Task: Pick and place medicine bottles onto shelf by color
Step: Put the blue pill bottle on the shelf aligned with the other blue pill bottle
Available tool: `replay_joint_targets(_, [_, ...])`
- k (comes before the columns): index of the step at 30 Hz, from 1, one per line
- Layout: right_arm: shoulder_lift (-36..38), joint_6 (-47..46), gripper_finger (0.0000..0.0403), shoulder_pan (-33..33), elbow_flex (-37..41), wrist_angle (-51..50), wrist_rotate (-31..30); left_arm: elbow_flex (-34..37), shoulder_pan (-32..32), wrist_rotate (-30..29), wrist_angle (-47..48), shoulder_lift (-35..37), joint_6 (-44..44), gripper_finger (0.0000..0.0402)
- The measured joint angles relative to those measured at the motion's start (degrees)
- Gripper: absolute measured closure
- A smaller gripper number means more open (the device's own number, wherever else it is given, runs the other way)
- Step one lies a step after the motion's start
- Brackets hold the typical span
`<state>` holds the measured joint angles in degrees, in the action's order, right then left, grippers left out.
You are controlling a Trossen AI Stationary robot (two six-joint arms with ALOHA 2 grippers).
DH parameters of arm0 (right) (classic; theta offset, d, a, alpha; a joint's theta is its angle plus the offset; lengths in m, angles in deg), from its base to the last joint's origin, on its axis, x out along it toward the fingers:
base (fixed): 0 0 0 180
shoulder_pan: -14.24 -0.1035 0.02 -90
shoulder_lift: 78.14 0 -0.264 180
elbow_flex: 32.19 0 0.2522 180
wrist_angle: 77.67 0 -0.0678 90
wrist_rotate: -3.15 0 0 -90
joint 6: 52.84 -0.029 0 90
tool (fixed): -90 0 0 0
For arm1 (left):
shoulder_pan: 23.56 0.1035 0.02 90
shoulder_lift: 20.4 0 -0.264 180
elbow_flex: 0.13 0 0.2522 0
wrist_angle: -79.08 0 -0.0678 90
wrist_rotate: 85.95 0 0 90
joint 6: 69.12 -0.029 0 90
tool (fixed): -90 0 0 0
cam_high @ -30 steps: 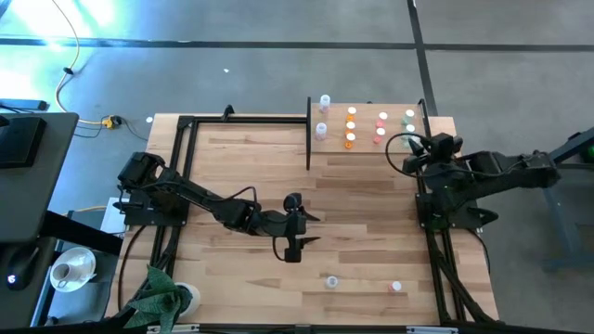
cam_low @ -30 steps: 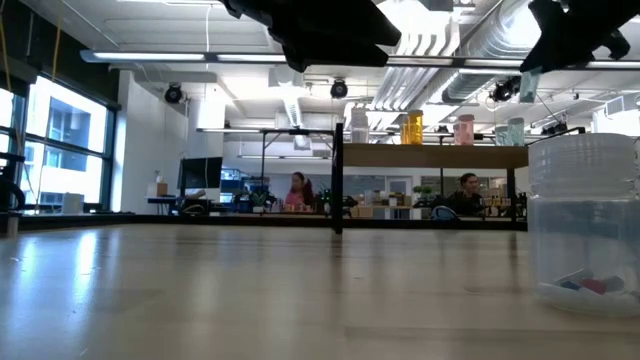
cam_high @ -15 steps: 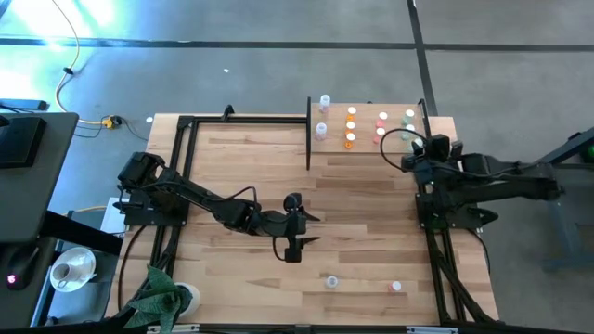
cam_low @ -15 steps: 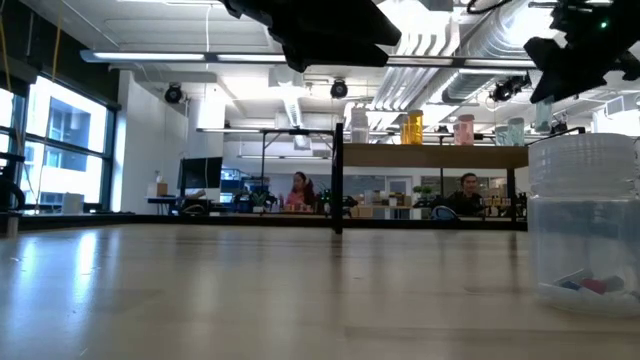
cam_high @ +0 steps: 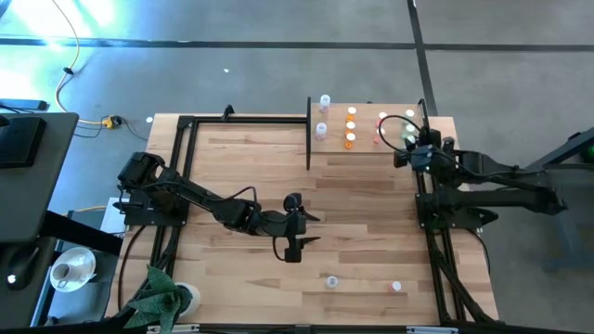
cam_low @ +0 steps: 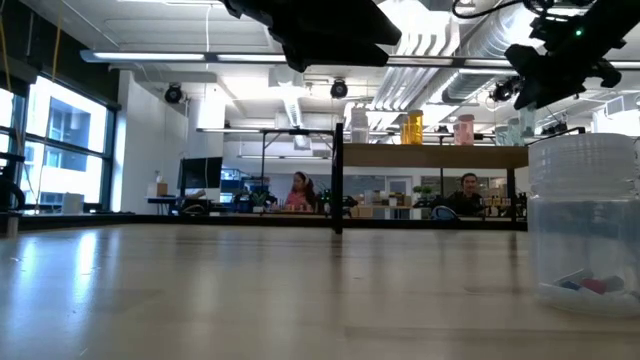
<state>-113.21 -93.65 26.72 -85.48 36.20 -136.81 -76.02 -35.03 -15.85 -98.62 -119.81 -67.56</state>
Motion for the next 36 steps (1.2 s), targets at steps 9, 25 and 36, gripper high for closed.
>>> replay_joint_targets(9, [-3.57,2.91,0.0304,7.51,0.02,1.00,3.89,0.00,0.00,0.00,0.00,0.00,-0.04,0.0177])
replay_joint_targets(25, [-4.00,2.89,0.0302,8.29,0.00,1.49,4.51,0.00,0.01,0.00,0.02,0.00,-0.18,0.0177])
replay_joint_targets(36, [-3.89,2.93,0.0228,8.27,0.00,1.37,3.22,0.00,0.00,0.00,0.02,0.00,-0.20,0.0177])
